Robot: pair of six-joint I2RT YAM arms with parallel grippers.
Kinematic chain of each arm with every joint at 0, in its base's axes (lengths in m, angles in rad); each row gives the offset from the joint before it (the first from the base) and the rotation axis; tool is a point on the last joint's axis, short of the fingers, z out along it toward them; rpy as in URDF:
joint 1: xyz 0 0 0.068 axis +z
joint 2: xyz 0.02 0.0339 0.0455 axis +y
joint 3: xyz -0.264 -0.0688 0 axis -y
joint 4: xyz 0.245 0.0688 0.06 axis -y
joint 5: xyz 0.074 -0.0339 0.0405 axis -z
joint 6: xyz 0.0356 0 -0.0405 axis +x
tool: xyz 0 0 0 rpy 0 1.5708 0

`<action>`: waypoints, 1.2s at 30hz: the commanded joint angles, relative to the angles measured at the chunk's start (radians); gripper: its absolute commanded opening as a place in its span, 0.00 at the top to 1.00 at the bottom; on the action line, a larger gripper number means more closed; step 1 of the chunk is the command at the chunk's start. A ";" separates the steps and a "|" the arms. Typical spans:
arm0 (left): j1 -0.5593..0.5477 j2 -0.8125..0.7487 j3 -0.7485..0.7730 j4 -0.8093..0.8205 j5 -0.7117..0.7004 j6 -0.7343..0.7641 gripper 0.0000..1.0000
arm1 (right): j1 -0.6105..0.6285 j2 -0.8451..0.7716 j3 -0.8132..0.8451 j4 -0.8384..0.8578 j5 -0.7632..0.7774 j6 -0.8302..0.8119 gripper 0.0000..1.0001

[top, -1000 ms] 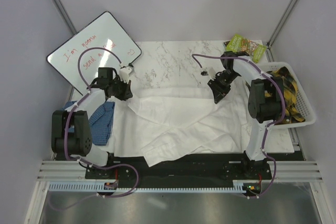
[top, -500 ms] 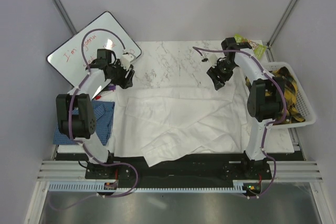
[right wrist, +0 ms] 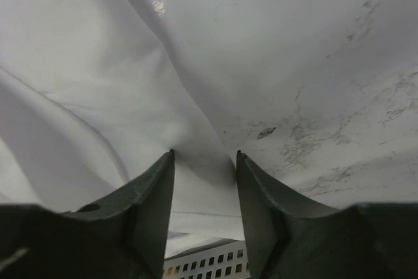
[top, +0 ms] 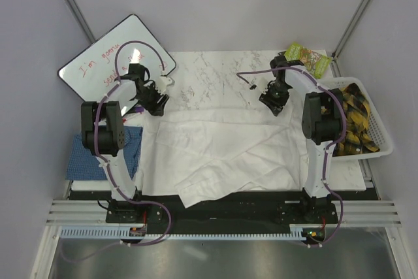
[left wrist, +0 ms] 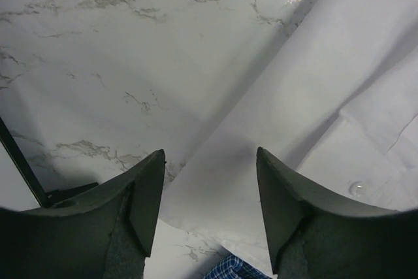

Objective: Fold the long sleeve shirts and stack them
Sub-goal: Fold the shirt

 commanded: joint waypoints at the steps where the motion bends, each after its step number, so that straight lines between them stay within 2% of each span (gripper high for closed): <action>1: -0.006 0.009 0.023 -0.033 -0.012 0.071 0.41 | 0.006 0.004 -0.017 0.020 0.053 -0.040 0.58; 2: -0.005 0.009 0.019 -0.035 -0.014 0.074 0.47 | 0.005 0.008 -0.018 0.026 0.058 -0.040 0.69; 5: -0.005 0.009 0.006 -0.064 -0.003 0.099 0.56 | 0.008 0.024 -0.002 0.039 0.085 -0.031 0.84; 7: -0.005 0.011 0.009 -0.081 0.008 0.113 0.61 | 0.008 0.037 0.012 0.042 0.093 -0.026 0.87; 8: -0.005 0.019 0.017 -0.084 0.014 0.114 0.71 | 0.008 0.037 0.015 0.049 0.095 -0.026 0.91; 10: -0.005 0.038 0.038 -0.104 0.015 0.108 0.78 | 0.008 0.040 0.021 0.077 0.101 -0.019 0.99; 11: -0.005 0.049 0.064 -0.107 0.014 0.103 0.90 | 0.008 0.040 0.024 0.089 0.107 -0.014 1.00; 13: -0.005 0.077 0.087 -0.112 0.014 0.085 0.98 | 0.008 0.047 0.038 0.132 0.121 0.006 1.00; 21: -0.003 0.155 0.238 -0.037 0.011 -0.065 0.98 | 0.009 0.136 0.209 0.177 0.176 0.064 1.00; 27: -0.003 0.194 0.334 -0.035 -0.005 -0.121 0.98 | 0.016 0.135 0.254 0.166 0.173 0.096 1.00; 29: -0.005 0.168 0.332 -0.116 0.058 -0.075 0.79 | 0.016 0.121 0.231 0.161 0.171 0.092 1.00; 31: -0.011 0.126 0.274 -0.148 0.066 -0.029 0.66 | 0.016 0.103 0.211 0.163 0.171 0.084 1.00; 36: -0.014 0.079 0.166 -0.233 0.023 0.076 0.53 | 0.016 0.100 0.190 0.157 0.180 0.075 1.00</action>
